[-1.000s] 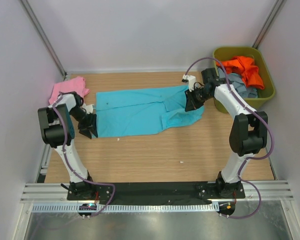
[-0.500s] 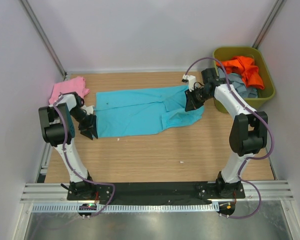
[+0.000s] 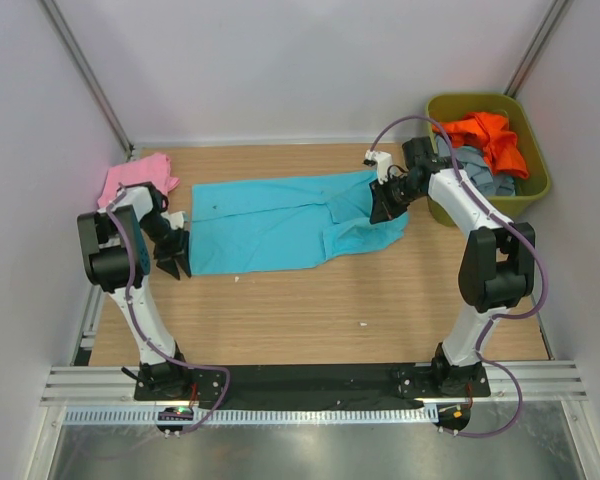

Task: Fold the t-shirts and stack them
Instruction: Fold the tshirt

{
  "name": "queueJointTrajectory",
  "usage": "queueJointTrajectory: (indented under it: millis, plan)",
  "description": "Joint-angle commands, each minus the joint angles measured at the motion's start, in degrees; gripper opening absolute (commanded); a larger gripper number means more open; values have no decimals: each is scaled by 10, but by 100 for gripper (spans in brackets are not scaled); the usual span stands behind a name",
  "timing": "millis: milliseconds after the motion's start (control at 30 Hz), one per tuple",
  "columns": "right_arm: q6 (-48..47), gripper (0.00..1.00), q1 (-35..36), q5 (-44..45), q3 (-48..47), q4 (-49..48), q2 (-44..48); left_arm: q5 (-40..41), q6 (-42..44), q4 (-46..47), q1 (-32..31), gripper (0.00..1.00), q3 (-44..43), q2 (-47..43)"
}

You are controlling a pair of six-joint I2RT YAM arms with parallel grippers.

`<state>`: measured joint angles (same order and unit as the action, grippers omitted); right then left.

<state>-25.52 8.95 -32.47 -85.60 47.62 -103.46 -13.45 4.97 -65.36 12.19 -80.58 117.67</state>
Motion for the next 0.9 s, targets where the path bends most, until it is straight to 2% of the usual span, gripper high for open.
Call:
queueJointTrajectory:
  millis: [0, 733, 867]
  plan:
    - [2, 10, 2, -1, -2, -15, 26, 13, 3, 39, 4, 37, -24, 20]
    - [-1, 10, 2, 11, 11, -14, 36, -33, 13, 29, -16, 29, -47, 49]
    - [-1, 10, 2, 13, 13, -17, 38, -31, 14, 27, -17, 21, -48, 49]
